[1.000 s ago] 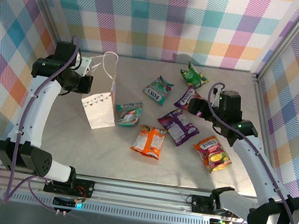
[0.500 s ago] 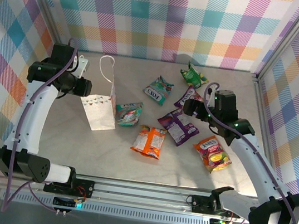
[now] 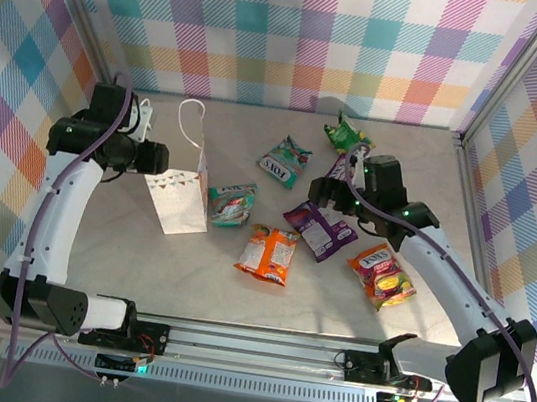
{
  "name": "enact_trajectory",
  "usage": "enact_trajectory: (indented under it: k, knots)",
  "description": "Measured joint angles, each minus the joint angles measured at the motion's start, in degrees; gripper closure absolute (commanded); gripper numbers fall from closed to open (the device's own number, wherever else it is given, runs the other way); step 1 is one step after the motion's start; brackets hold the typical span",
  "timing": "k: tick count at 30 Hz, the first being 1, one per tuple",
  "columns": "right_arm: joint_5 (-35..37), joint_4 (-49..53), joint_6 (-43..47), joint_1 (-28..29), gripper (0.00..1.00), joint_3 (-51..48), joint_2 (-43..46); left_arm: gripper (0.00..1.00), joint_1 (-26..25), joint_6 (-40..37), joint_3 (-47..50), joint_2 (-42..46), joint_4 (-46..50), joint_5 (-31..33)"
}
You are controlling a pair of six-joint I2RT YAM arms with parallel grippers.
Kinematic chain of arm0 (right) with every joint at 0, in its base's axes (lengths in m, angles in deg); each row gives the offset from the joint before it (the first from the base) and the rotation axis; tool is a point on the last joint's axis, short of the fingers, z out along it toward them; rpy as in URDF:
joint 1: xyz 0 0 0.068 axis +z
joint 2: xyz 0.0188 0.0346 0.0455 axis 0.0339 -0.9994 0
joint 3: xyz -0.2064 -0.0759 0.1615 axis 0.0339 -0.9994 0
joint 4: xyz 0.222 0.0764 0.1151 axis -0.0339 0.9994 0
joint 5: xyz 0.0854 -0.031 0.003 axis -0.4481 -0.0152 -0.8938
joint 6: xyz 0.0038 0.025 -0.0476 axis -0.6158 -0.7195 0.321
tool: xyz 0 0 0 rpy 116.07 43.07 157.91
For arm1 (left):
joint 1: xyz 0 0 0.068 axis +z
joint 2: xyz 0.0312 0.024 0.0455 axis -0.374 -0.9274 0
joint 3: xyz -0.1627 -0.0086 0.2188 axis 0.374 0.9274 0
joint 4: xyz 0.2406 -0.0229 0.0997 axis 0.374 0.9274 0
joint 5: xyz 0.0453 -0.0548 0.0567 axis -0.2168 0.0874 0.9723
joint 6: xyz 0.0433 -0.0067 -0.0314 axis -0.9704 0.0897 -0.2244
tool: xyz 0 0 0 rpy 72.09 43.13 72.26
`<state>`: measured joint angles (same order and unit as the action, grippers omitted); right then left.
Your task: Place the snacks into the paper bag
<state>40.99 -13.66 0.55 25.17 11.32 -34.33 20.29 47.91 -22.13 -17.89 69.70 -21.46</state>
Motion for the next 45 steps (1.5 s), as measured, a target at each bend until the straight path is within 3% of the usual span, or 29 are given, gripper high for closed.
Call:
enact_trajectory:
  k: [11, 33, 38, 45]
  knots:
    - [-1.55, -0.96, -0.66, 4.15, 0.01, 4.31, -8.17, 0.46, 0.0, 7.08, 7.82, 8.41, -5.33, -2.45]
    - [-1.79, -1.9, -2.14, 8.39, 0.0, 10.97, -18.45, 0.46, 3.28, 14.51, 7.89, 12.66, -12.33, 1.81]
    - [-1.97, -1.95, -2.16, 9.29, 0.01, 12.74, -20.9, 0.46, 6.99, 16.5, 7.89, 12.63, -12.37, -0.35]
    - [-2.4, -2.56, -2.23, 11.04, 0.01, 14.95, -25.2, 0.46, 11.98, 18.78, 7.89, 12.41, -15.91, -8.04]
